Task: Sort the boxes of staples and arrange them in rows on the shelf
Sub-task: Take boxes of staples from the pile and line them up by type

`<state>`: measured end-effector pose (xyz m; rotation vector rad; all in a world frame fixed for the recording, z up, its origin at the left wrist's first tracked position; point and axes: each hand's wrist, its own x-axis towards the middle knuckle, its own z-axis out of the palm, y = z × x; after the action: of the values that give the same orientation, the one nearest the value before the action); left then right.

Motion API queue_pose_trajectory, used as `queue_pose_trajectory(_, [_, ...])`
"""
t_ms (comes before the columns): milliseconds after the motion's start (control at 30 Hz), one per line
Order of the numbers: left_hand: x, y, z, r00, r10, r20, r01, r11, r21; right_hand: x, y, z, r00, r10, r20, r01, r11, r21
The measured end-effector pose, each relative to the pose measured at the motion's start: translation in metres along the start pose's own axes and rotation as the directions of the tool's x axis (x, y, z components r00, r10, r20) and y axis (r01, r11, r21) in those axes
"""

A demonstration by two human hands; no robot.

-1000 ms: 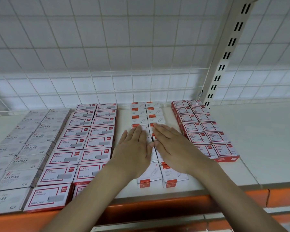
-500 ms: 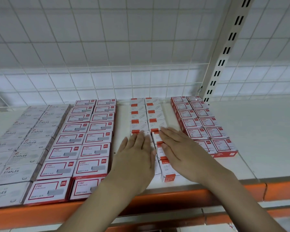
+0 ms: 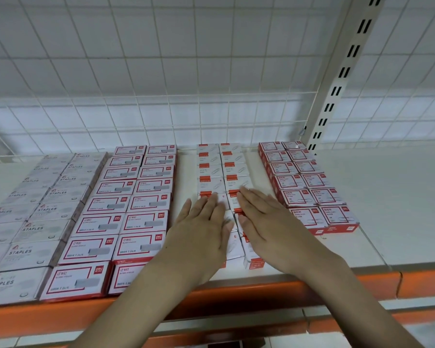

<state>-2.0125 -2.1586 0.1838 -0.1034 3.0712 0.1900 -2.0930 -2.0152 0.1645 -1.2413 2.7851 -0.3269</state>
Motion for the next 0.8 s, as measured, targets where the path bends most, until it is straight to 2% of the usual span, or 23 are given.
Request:
queue_pose_trajectory(433, [-0.005,-0.001,0.000,1.000,-0.007,0.004,0.007,1.000,-0.008,0.000,-0.007,-0.007,0.997,0.052,0.060,-0.052,0.999,0.003])
queue_pose_trajectory(633, [-0.024,0.013,-0.002,0.999,0.001,-0.039,0.001,0.999,0.038,-0.022,-0.006,-0.008,0.999,0.041,0.022,-0.041,0.999,0.024])
queue_pose_trajectory(800, [-0.033,0.025,0.002,0.997,-0.044,-0.069,0.048,0.997,0.060,-0.045,-0.012,-0.008,0.999,0.041,0.015,-0.041,0.999,0.030])
